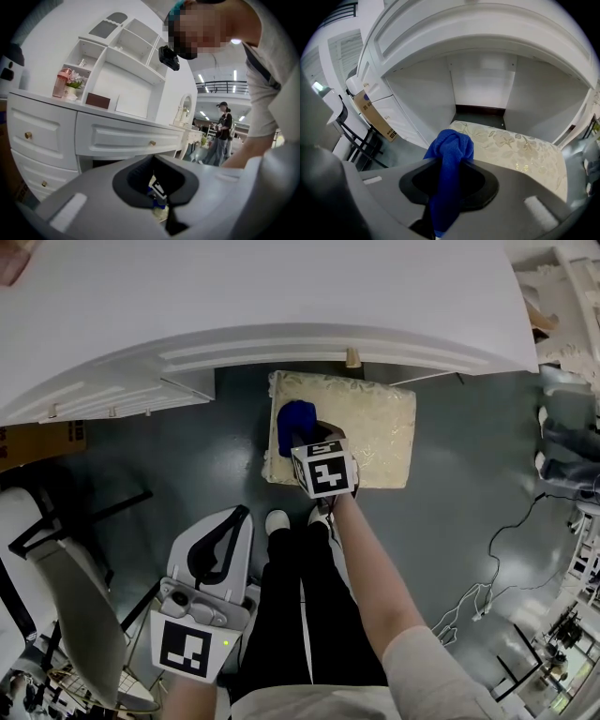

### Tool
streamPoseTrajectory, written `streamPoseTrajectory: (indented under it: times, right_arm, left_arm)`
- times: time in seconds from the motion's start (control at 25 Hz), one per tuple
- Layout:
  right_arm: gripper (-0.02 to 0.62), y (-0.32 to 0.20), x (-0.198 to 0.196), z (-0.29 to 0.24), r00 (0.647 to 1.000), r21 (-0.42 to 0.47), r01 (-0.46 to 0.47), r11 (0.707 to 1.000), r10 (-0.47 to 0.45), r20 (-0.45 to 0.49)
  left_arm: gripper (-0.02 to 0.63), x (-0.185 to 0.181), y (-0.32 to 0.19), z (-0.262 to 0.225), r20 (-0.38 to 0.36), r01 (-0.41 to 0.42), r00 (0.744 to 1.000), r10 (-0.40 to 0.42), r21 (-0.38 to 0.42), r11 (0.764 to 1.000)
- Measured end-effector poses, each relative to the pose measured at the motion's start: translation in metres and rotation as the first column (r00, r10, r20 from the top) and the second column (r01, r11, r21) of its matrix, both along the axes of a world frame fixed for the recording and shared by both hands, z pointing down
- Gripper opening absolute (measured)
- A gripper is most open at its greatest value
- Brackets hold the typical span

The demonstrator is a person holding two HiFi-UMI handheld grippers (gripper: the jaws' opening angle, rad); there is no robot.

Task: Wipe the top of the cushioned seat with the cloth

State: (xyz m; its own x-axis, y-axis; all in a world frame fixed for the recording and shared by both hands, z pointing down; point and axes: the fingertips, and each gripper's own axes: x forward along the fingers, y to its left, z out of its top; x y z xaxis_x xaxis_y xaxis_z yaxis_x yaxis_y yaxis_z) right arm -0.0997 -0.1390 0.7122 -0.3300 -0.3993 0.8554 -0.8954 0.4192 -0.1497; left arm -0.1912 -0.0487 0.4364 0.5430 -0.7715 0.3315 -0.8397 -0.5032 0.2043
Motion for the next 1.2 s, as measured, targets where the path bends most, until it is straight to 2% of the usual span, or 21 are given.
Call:
streamPoseTrajectory:
  times: [0.24, 1.2]
  right_arm:
    - [0.103, -0.001, -0.019, 0.0, 1.0, 0.0, 0.018, 1.0, -0.018, 0.007]
    - [0.102, 0.032, -0.018, 0.0, 0.999, 0.001, 0.025, 1.0, -0.025, 0.041]
  left_arm:
    - [0.0, -0.009, 0.0, 0.001, -0.002, 0.014, 1.0, -0.014, -0.001, 1.0]
    - [0.0, 0.011, 0.001, 0.002, -0.007, -0.018, 1.0, 0.018, -0.006, 1.0]
